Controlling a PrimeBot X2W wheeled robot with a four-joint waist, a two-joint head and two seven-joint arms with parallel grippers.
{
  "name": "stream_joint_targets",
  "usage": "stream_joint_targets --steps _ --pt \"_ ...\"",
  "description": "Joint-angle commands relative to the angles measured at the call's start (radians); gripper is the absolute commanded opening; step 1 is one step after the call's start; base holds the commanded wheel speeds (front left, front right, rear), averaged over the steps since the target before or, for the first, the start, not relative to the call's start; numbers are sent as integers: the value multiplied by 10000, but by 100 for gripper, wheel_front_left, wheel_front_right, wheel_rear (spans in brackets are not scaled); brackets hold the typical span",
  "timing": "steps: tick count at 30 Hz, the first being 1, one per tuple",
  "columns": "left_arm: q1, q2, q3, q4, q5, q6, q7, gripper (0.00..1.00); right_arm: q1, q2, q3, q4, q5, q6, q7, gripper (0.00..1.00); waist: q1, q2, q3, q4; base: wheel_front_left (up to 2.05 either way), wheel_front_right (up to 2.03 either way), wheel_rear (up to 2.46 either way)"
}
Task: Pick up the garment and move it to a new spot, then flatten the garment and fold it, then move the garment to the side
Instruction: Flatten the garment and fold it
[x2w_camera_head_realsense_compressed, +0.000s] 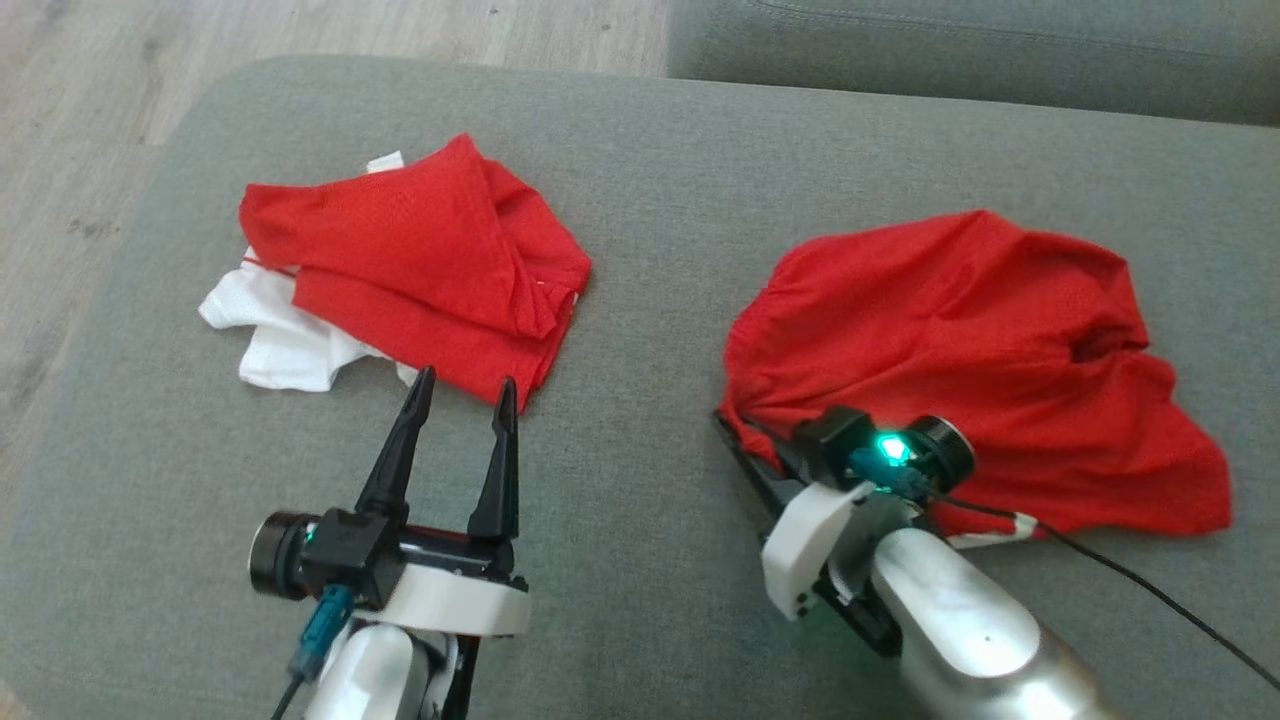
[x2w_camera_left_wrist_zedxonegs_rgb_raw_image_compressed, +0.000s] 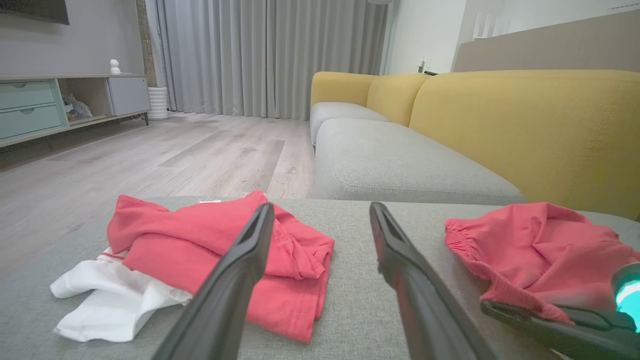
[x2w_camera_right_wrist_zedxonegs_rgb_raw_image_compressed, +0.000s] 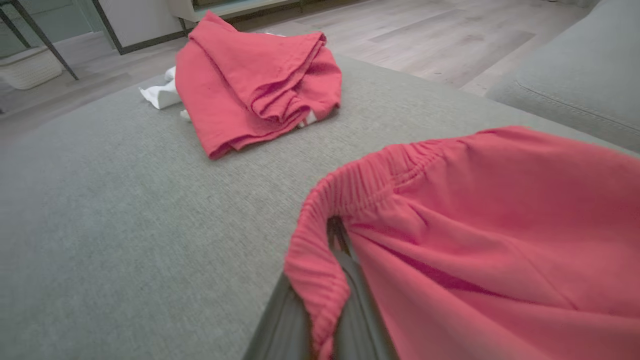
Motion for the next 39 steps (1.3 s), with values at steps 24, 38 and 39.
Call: stream_joint_targets --steps 24,38,39 --pt "109 3 464 -453 58 58 -51 100 488 110 -3987 -1443 -754 -7 -1363 100 0 0 -907 -1286 0 0 0" --pt "152 3 296 -507 -271 113 -51 100 3447 113 -6902 -4119 -1497 -7 -1469 100 0 0 -951 -2095 0 0 0" --pt "142 3 291 -487 -300 107 -51 100 3532 113 -6910 -4172 -1464 -7 -1472 100 0 0 -924 -2144 0 0 0"
